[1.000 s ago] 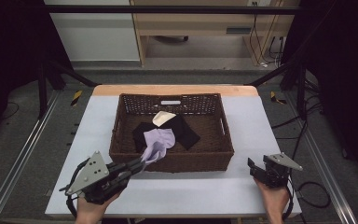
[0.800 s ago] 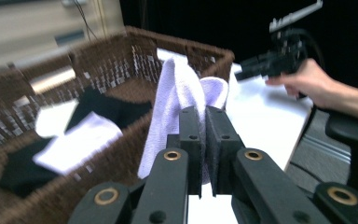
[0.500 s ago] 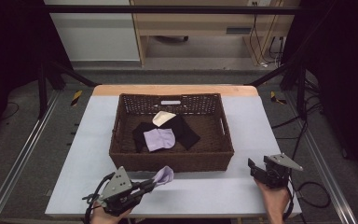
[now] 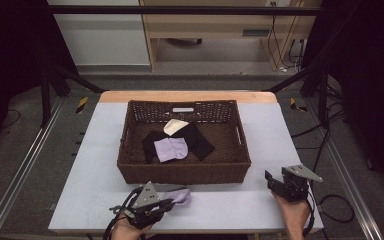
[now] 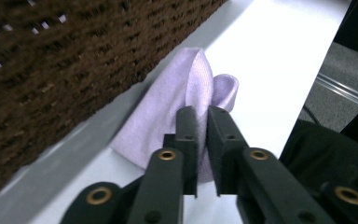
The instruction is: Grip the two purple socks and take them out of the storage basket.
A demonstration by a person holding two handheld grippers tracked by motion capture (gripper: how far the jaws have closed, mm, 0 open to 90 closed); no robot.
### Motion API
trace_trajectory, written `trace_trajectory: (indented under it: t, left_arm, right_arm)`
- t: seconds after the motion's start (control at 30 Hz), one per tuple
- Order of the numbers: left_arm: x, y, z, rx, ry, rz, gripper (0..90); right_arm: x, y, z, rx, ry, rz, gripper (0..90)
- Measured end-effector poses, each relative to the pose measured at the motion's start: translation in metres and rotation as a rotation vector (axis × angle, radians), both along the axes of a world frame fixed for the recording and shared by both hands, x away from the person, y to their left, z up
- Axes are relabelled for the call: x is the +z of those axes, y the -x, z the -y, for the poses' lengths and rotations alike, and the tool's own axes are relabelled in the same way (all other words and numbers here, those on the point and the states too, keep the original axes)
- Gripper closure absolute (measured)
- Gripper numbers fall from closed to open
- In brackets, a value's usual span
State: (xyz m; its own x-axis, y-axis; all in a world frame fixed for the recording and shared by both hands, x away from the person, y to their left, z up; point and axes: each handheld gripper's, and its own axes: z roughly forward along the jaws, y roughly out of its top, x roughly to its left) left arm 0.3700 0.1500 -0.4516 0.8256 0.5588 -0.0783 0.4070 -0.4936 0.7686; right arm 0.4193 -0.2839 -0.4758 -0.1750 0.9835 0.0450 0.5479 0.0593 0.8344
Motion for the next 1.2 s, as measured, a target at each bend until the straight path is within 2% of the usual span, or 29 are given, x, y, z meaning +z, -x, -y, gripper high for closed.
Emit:
trace_trajectory:
  t: [0.07,0.23,0.33,0.43,0.67,0.87,1.2]
  left_arm:
    - [-0.002,-0.001,0.002,0.004,-0.008,-0.02,71.4]
    - [-0.003,-0.001,0.005,0.02,-0.029,-0.015,54.1]
    - [0.0,0.0,0.005,0.02,-0.014,-0.014,47.9]
    - [0.007,0.001,0.002,0.029,0.023,-0.018,45.1]
    - [0.027,0.002,-0.006,0.061,0.097,0.018,44.8]
    - [0.05,-0.002,-0.017,0.101,0.138,0.073,45.0]
    - [0.086,-0.018,-0.03,0.154,0.16,0.169,44.7]
  right_arm:
    - [0.0,0.0,0.0,0.0,0.001,-0.001,35.5]
    - [0.0,0.0,0.0,-0.002,0.01,-0.003,35.4]
    - [0.0,0.0,0.0,-0.002,0.009,-0.003,35.3]
    - [0.0,0.0,0.0,-0.003,0.01,-0.003,35.3]
    - [0.0,0.0,0.001,-0.005,0.013,-0.004,35.3]
    - [0.0,0.0,0.001,-0.009,0.005,-0.003,35.2]
    - [-0.001,0.0,0.0,-0.007,0.011,-0.008,35.1]
